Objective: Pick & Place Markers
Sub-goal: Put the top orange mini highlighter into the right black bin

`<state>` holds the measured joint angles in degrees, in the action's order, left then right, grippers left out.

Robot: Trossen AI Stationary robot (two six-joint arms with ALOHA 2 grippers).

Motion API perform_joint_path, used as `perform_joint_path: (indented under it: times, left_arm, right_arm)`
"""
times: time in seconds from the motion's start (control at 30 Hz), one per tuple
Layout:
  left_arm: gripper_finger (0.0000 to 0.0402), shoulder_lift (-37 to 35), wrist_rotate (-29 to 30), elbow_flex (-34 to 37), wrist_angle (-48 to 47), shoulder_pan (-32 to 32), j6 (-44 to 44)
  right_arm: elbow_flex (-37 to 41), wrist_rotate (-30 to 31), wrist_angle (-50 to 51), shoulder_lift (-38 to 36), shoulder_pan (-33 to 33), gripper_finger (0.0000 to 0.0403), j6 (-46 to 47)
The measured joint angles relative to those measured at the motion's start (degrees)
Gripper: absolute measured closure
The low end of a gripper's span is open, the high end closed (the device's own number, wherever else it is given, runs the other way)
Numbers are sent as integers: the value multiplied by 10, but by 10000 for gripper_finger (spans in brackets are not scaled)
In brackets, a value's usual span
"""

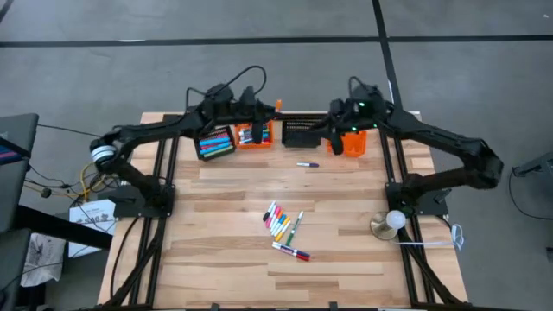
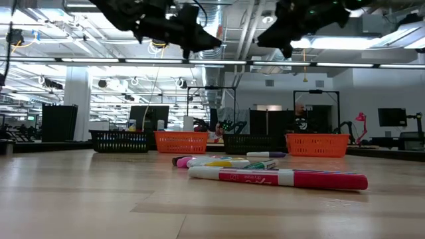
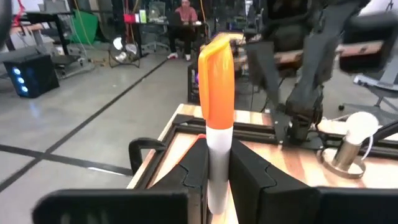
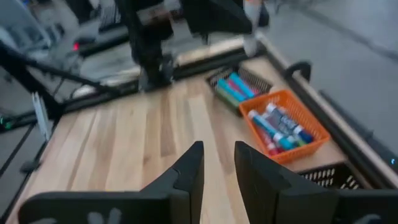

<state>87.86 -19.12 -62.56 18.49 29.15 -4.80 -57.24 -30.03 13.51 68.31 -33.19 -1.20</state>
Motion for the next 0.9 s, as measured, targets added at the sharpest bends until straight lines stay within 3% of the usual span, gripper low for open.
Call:
perform_joint_path:
  times: [0.33,0.9]
  left_arm:
    - [361,119,-5,-102,-12,0,-40]
    - [361,241,-33,-204,-97,2,-160]
  right_arm:
    - [109,0,-147,-90,-44,324,40]
    - [173,25,-292,-119,-73,324,155]
